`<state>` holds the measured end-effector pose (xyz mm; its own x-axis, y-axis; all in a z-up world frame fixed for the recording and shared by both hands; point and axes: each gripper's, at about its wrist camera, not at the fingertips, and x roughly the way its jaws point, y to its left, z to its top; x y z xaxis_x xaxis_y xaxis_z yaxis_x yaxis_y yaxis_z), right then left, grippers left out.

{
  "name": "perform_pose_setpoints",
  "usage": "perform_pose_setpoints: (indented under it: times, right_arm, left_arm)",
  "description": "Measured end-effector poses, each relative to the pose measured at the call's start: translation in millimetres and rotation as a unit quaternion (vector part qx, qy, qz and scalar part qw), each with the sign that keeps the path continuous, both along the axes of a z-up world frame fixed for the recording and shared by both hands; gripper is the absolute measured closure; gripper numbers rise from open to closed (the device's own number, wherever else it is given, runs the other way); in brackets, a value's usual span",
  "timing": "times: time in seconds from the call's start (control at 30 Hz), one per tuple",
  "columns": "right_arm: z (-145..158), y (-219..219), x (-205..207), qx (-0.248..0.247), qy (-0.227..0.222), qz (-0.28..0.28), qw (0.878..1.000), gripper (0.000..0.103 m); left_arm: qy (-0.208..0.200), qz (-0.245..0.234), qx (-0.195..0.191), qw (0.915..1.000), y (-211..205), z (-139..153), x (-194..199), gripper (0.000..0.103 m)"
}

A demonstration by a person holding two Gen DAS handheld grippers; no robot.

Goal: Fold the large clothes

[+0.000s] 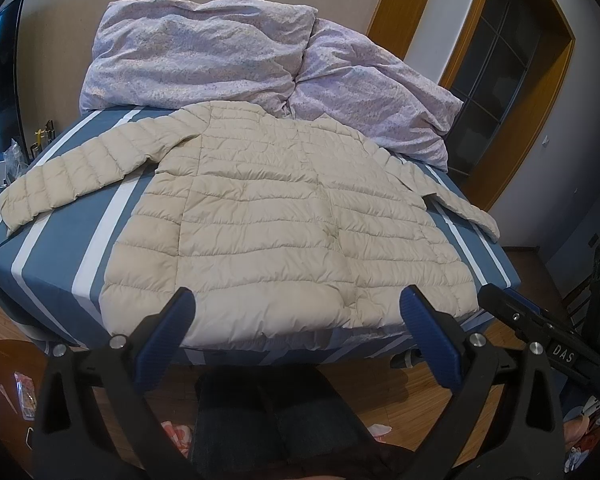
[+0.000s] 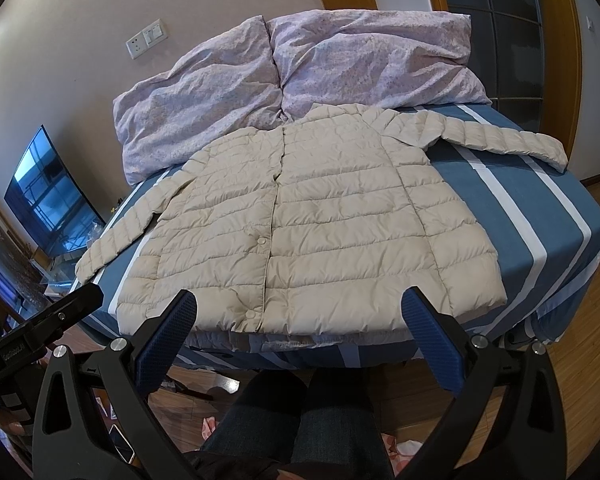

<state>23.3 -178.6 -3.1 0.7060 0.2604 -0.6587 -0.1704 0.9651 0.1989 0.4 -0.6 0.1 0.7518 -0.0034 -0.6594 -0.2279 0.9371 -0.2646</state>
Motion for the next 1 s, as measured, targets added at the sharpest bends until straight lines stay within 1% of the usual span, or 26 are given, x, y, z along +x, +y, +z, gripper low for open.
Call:
perform_pose_setpoints:
  times: [1.0]
  right_arm:
    - [-2.0,-4.2,1.5,0.002,0.001,0.000,1.000,0.001]
  left_arm:
    - [0.001,0.000,0.001,1.0000,-0.2,-0.3,0.3,0.002]
